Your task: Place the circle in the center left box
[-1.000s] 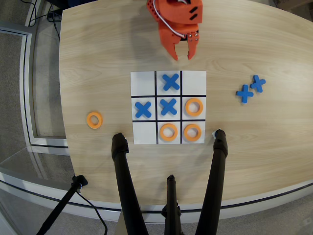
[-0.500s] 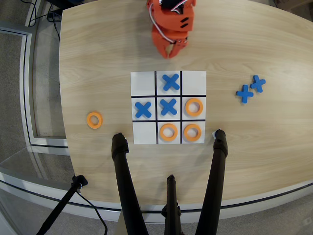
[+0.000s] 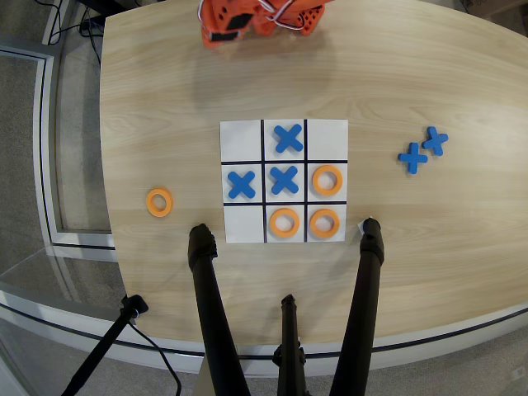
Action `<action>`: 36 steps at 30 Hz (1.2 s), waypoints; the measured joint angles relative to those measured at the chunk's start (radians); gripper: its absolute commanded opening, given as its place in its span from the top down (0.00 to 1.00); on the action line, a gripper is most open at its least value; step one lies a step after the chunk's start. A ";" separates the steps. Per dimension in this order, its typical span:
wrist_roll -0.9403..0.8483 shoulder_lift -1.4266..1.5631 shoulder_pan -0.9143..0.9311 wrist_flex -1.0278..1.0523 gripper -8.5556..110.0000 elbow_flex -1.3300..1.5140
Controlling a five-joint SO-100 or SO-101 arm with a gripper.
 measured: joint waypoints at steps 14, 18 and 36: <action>0.000 0.000 0.394 0.000 0.93 0.000; -0.023 0.000 0.390 0.000 0.93 0.000; -0.034 0.000 0.385 0.002 0.93 0.000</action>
